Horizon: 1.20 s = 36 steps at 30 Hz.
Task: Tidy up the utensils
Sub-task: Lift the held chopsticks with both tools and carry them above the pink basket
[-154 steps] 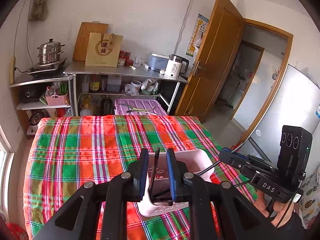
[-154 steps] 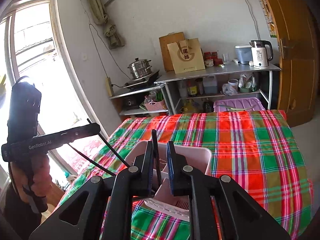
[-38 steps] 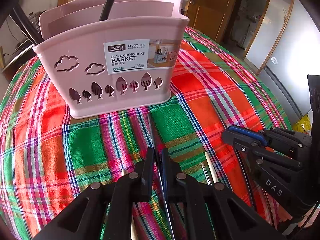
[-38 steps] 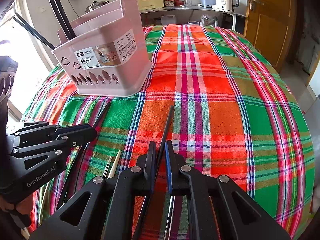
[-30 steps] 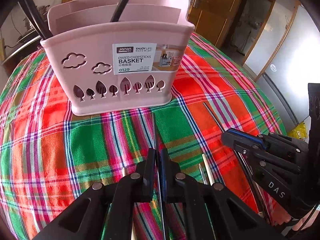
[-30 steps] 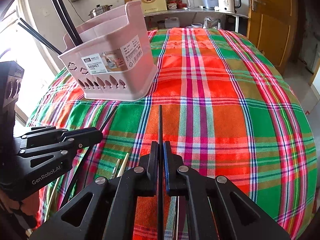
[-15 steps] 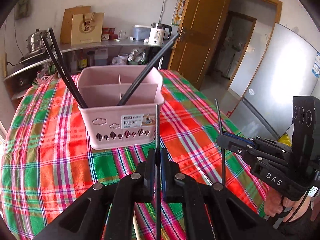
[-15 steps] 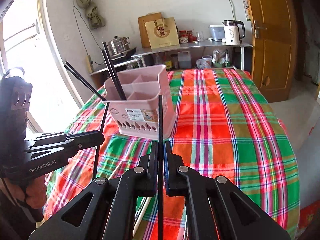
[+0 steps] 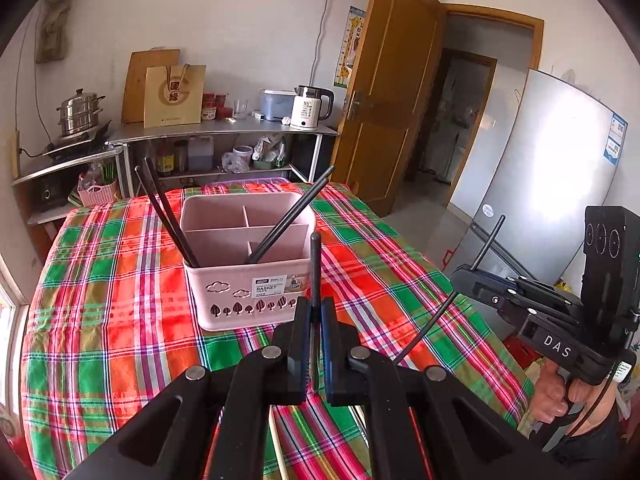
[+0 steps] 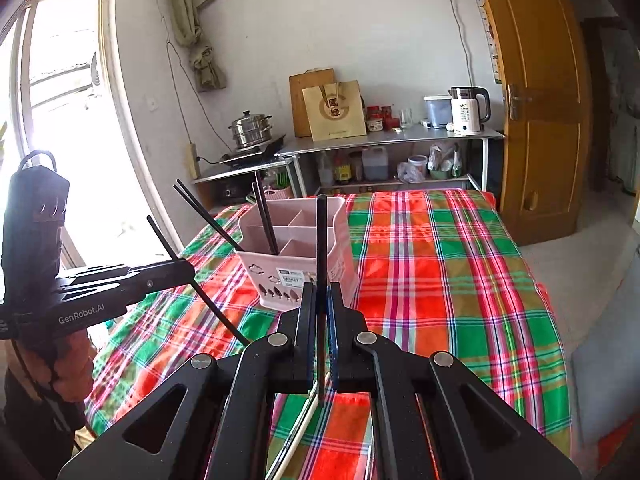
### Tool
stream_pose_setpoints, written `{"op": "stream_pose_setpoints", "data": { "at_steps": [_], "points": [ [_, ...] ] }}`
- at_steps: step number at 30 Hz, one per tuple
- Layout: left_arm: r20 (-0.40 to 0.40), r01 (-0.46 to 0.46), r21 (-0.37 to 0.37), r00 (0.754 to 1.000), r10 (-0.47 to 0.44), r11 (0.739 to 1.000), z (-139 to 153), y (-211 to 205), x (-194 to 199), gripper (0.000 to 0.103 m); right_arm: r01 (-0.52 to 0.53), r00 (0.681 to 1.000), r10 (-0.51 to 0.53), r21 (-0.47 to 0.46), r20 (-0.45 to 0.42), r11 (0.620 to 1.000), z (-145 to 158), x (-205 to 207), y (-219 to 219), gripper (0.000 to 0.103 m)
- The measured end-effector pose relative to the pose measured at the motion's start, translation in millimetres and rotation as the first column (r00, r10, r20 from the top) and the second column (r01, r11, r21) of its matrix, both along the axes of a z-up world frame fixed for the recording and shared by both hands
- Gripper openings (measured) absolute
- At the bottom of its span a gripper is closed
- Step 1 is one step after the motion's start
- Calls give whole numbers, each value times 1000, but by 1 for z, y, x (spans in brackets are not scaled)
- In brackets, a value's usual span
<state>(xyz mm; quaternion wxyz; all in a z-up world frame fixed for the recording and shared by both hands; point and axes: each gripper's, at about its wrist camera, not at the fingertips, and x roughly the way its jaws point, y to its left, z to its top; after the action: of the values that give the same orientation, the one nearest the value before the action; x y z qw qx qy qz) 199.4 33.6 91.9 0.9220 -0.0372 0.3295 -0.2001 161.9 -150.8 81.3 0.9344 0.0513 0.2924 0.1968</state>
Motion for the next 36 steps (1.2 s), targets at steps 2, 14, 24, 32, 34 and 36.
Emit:
{"op": "stream_pose_setpoints", "data": {
  "at_steps": [2, 14, 24, 32, 34, 36],
  "points": [
    [2, -1, -1, 1000, 1, 1000, -1, 0, -2, 4, -1, 1000, 1, -1, -2, 1000, 0, -1, 0, 5],
    [13, -2, -11, 1000, 3, 1000, 12, 20, -10, 4, -26, 999, 26, 8, 26, 1000, 12, -5, 1, 5],
    [40, -64, -19, 997, 65, 998, 40, 57, -2, 4, -91, 994, 90, 7, 63, 996, 27, 6, 25, 5],
    [84, -54, -29, 995, 56, 998, 82, 66, 18, 4, -140, 984, 136, 28, 116, 990, 59, 31, 49, 5],
    [110, -55, -35, 992, 59, 998, 97, 69, 22, 4, -149, 981, 142, 40, 135, 988, 69, 37, 52, 5],
    [133, -58, -41, 989, 63, 997, 111, 72, 29, 4, -155, 977, 145, 50, 155, 987, 80, 44, 56, 5]
  ]
}}
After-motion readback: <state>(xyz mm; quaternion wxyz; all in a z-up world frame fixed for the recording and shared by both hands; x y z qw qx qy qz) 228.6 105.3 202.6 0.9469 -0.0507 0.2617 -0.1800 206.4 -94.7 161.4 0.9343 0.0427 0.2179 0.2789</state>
